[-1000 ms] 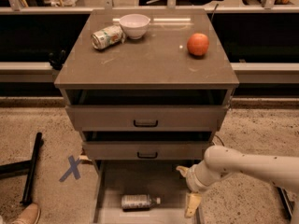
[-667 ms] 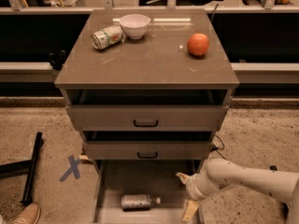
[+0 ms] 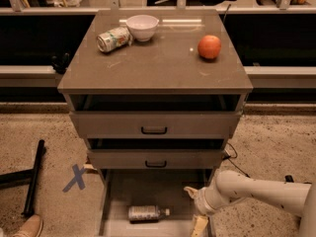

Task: Pick blue plastic bottle from bottom drawer and place on counter

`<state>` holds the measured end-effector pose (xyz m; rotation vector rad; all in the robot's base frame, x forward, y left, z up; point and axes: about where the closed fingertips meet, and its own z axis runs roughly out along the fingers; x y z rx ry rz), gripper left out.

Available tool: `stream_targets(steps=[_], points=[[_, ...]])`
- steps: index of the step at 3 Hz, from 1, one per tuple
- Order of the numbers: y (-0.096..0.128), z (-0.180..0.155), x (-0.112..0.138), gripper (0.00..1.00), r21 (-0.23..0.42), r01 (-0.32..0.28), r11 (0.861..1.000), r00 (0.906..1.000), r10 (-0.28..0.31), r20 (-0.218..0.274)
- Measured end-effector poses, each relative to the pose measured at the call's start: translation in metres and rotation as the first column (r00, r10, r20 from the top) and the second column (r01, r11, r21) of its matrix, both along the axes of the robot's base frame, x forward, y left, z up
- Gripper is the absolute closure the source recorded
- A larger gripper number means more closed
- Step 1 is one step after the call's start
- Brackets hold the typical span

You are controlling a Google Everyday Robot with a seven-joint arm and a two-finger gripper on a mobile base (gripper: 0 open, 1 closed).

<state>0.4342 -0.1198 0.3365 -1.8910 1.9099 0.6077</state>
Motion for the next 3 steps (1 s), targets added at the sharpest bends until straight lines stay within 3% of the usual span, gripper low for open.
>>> stream_targets(steps=[1, 3], points=[[0.006, -0.020, 0.007, 0.00, 0.029, -0.022, 0.999, 0.9990, 0.021, 0.039], [0.043, -0.086, 0.035, 0.00, 0.129, -0.087, 0.988, 0.9950, 0.079, 0.060]])
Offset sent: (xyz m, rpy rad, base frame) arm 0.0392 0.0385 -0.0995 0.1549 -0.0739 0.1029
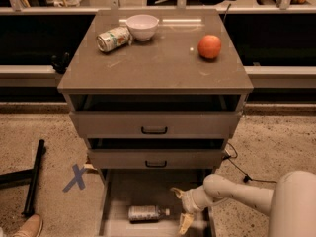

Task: Pick blue plastic bottle from bottom drawer and place on counter

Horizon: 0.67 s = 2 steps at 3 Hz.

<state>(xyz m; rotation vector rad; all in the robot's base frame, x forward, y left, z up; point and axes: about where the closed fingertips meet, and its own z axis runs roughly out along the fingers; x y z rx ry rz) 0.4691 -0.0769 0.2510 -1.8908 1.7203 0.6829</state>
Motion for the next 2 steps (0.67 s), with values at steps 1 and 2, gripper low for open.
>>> stream_targets(steps=[1, 2], points=[[0.019, -0.020, 0.019, 0.00, 0.040, 0.000, 0.999, 1.0000, 0.000, 0.008], [0.037, -0.036, 0.033, 0.00, 0.083, 0.009, 0.997, 0.9997, -0.011, 0.021]])
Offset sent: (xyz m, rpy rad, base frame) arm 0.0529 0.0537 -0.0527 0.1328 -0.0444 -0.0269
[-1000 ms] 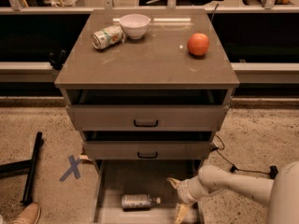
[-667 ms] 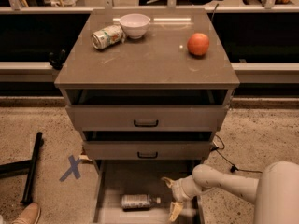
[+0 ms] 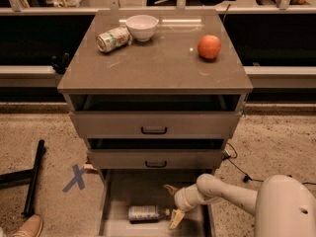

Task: Pick blue plastic bottle from bottom drawer and place on counter

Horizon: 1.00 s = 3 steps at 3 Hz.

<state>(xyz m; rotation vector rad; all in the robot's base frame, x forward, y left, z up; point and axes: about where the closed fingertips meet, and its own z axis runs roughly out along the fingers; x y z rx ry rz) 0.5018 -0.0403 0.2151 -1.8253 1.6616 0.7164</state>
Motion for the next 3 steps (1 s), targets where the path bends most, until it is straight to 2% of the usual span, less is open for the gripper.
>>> stream_targets(steps=[2, 3], points=[[0.029, -0.031, 0.015, 0.00, 0.069, -0.002, 0.998, 1.0000, 0.001, 0.006], [0.051, -0.044, 0.015, 0.00, 0.098, -0.026, 0.995, 0.9996, 0.027, -0.006]])
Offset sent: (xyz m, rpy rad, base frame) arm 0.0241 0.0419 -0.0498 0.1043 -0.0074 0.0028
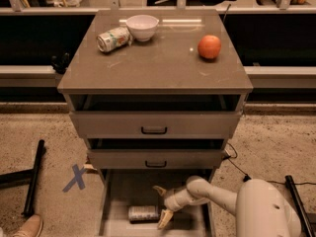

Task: Pick blue plastic bottle from bottom drawer and place on counter

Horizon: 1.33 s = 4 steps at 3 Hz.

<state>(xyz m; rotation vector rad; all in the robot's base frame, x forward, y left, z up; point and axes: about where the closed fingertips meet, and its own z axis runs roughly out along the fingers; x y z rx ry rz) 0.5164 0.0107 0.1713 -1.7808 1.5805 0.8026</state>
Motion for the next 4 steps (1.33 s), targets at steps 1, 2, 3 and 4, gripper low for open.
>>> stream_targets(steps=[1, 2, 3, 4], points=[[0.013, -0.003, -0.004, 0.00, 0.011, -0.020, 1.000, 0.9998, 0.020, -0.004], [0.030, -0.009, -0.013, 0.00, 0.005, -0.035, 0.999, 0.9992, 0.035, -0.020], [0.043, -0.018, -0.019, 0.00, -0.009, -0.040, 0.999, 0.9983, 0.040, -0.042], [0.053, -0.025, -0.023, 0.16, -0.017, -0.046, 0.999, 0.9975, 0.045, -0.055]])
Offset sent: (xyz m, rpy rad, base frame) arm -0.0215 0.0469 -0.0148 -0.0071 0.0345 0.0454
